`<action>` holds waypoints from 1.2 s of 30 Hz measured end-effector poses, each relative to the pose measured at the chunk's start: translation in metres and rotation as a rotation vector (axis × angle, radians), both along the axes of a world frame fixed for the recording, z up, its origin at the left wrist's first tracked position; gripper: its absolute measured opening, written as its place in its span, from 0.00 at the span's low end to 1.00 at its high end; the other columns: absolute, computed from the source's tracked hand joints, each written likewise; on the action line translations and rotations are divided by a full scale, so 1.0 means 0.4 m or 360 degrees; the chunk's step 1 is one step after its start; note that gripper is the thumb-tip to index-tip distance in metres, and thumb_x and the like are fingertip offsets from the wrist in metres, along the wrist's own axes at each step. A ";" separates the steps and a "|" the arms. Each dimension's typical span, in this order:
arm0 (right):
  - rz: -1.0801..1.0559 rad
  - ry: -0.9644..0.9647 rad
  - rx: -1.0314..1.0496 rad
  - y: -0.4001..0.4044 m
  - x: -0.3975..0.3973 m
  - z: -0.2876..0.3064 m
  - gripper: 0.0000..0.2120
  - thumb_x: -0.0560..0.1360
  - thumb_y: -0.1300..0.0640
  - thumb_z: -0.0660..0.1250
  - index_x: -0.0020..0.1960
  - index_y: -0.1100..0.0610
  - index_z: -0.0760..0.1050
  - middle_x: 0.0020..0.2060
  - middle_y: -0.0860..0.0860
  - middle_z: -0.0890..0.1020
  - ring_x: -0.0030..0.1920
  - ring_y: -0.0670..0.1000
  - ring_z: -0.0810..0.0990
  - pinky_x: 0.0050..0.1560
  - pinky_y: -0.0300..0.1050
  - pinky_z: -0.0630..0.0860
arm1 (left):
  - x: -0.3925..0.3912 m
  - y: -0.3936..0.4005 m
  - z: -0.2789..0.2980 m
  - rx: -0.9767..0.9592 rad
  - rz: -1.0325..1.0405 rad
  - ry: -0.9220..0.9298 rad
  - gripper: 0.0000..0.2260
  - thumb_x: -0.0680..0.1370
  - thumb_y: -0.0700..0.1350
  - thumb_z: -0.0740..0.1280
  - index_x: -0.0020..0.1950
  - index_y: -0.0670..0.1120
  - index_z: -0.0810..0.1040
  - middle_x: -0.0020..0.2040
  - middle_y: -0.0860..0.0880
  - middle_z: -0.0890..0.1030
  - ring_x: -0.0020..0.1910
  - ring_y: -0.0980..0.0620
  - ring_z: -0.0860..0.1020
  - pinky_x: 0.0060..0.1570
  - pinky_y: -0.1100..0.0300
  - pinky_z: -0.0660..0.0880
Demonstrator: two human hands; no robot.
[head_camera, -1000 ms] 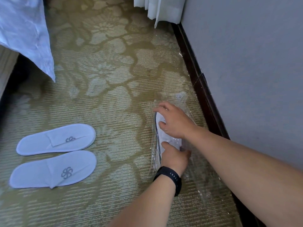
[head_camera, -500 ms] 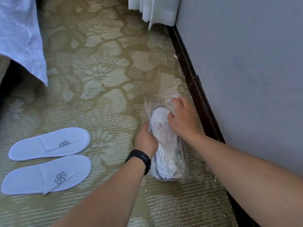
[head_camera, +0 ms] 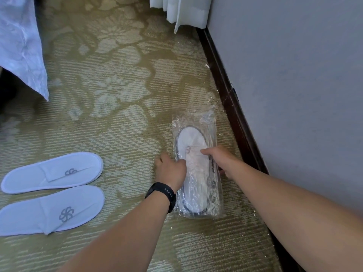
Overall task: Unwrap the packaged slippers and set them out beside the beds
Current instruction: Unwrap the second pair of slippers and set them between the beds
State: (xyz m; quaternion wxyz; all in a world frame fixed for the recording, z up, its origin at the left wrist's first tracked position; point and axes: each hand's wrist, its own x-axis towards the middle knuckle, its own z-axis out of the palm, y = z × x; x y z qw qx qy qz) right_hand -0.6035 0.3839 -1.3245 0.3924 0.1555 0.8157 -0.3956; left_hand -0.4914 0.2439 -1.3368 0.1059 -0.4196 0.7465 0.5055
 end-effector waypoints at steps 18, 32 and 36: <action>-0.0250 -0.0243 -0.0496 -0.109 -0.006 0.013 0.14 0.78 0.64 0.74 0.63 0.64 0.79 0.51 0.62 0.89 0.45 0.60 0.90 0.43 0.57 0.87 | -0.023 -0.117 0.029 0.0816 0.0335 0.0108 0.27 0.84 0.40 0.68 0.81 0.40 0.63 0.67 0.42 0.79 0.58 0.47 0.80 0.60 0.47 0.80; -0.0208 -0.0108 -0.0599 -0.361 -0.035 0.453 0.17 0.77 0.61 0.76 0.64 0.63 0.78 0.51 0.59 0.89 0.50 0.60 0.89 0.49 0.56 0.87 | -0.044 -0.347 0.459 0.0736 0.0390 0.0332 0.31 0.82 0.46 0.70 0.82 0.51 0.60 0.78 0.42 0.70 0.75 0.39 0.73 0.75 0.33 0.69; -0.0138 -0.0017 -0.0584 -0.399 -0.034 0.661 0.28 0.74 0.57 0.80 0.69 0.61 0.73 0.68 0.56 0.78 0.69 0.60 0.77 0.73 0.63 0.72 | -0.038 -0.390 0.650 0.0686 0.0390 0.0387 0.33 0.83 0.47 0.70 0.84 0.50 0.57 0.80 0.44 0.68 0.77 0.41 0.70 0.77 0.36 0.66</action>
